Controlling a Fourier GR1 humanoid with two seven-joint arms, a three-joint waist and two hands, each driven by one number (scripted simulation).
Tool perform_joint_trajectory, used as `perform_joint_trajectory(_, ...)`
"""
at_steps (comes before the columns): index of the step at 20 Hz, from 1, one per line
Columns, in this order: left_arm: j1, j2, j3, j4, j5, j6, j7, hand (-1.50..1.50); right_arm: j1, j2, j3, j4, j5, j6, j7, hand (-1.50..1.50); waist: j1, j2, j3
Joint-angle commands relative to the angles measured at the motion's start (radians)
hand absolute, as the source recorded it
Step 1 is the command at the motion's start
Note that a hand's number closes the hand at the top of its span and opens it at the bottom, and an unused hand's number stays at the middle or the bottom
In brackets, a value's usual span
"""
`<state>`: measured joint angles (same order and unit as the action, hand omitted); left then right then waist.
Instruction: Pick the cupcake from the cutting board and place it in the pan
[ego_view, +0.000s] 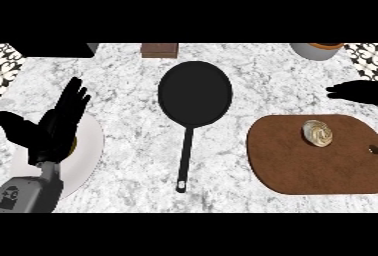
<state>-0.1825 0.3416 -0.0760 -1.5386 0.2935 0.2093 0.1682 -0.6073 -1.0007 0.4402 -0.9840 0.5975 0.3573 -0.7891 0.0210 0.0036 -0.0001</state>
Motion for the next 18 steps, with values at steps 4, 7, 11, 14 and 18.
perform_joint_trajectory(4, -0.003, -0.034, -0.005, -0.027, -0.042, 0.034, 0.033, 0.00, 0.074, -0.033, 0.019, -0.092, 0.155, -0.097, -0.028, -1.50, -0.025, -0.006, 0.000)
perform_joint_trajectory(7, 0.006, -0.030, 0.026, 0.006, -0.022, -0.016, 0.015, 0.00, 0.006, 0.015, -0.023, -0.098, 0.202, -0.043, 0.059, -1.50, -0.018, -0.003, 0.000)
perform_joint_trajectory(11, -0.036, -0.048, 0.044, 0.030, -0.050, -0.006, 0.020, 0.00, 0.143, 0.036, -0.083, -0.277, 0.186, -0.027, 0.136, -1.50, -0.031, -0.006, 0.000)
perform_joint_trajectory(14, 0.102, -0.019, 0.044, -0.130, -0.030, -0.048, 0.053, 0.00, 0.134, 0.059, -0.116, -0.303, 0.194, 0.024, 0.118, -1.50, -0.020, -0.007, 0.000)
perform_joint_trajectory(18, 0.002, -0.026, 0.078, -0.022, -0.042, -0.064, 0.055, 0.00, 0.164, 0.124, -0.118, -0.386, 0.264, 0.075, 0.232, -1.50, -0.024, -0.005, 0.000)
